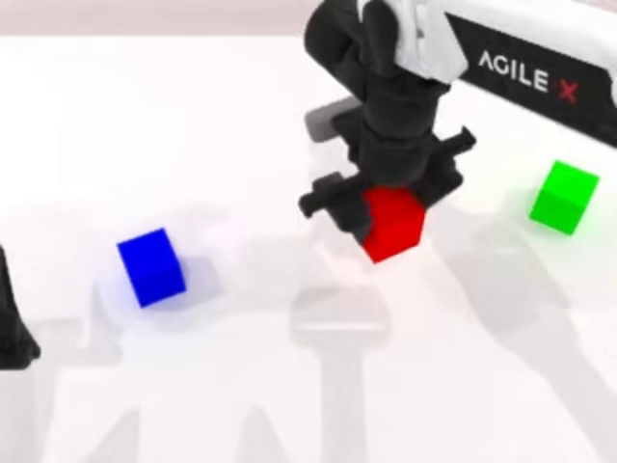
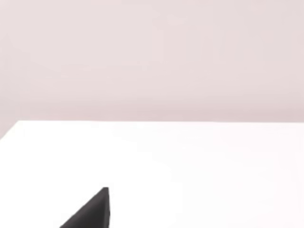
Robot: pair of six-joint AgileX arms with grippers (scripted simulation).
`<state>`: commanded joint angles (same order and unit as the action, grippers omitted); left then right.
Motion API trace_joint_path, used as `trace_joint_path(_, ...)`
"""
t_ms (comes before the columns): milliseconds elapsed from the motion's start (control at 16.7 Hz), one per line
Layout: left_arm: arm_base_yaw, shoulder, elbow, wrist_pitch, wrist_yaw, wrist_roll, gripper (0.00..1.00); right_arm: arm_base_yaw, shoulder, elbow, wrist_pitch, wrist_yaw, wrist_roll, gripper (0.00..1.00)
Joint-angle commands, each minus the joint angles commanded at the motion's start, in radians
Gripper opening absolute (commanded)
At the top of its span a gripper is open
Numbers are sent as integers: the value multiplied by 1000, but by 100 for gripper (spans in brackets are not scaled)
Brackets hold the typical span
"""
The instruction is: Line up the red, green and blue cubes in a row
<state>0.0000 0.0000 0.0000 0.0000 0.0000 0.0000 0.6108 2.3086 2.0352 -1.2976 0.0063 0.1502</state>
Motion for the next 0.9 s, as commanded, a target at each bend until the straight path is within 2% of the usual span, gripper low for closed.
trace_joint_path(480, 0, 0, 0, 0, 0, 0, 100, 230, 209, 398, -204, 11, 631, 0)
trace_joint_path(660, 0, 0, 0, 0, 0, 0, 100, 280, 238, 485, -238, 16, 748, 0)
trace_joint_path(900, 0, 0, 0, 0, 0, 0, 100, 291, 244, 505, -245, 18, 773, 0)
